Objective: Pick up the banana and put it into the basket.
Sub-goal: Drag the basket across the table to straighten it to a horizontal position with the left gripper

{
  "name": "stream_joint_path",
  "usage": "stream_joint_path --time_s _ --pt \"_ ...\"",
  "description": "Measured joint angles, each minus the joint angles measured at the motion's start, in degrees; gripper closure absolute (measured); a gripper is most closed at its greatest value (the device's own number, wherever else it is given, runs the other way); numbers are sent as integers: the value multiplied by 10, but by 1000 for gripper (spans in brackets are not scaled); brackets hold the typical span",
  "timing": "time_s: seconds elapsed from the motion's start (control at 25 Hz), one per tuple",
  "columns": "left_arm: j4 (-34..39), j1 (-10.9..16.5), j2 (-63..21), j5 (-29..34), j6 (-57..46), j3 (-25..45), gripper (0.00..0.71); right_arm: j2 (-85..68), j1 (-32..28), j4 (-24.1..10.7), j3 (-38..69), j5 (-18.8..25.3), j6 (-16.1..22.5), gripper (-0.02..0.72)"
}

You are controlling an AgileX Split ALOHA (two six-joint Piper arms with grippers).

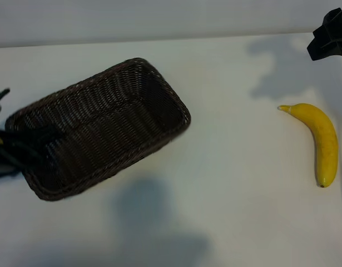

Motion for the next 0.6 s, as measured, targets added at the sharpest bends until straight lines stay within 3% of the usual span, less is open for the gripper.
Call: stream_joint_path --time_s 0.16,0.4,0.6 --pt "-73 0 -2 60 145 -58 558 0 0 -1 0 0 0 201" --pt "-281 0 5 118 378 -145 558 0 0 -2 0 0 0 201" --pt "-352 0 54 169 462 -201 558 0 0 -2 0 1 0 201"
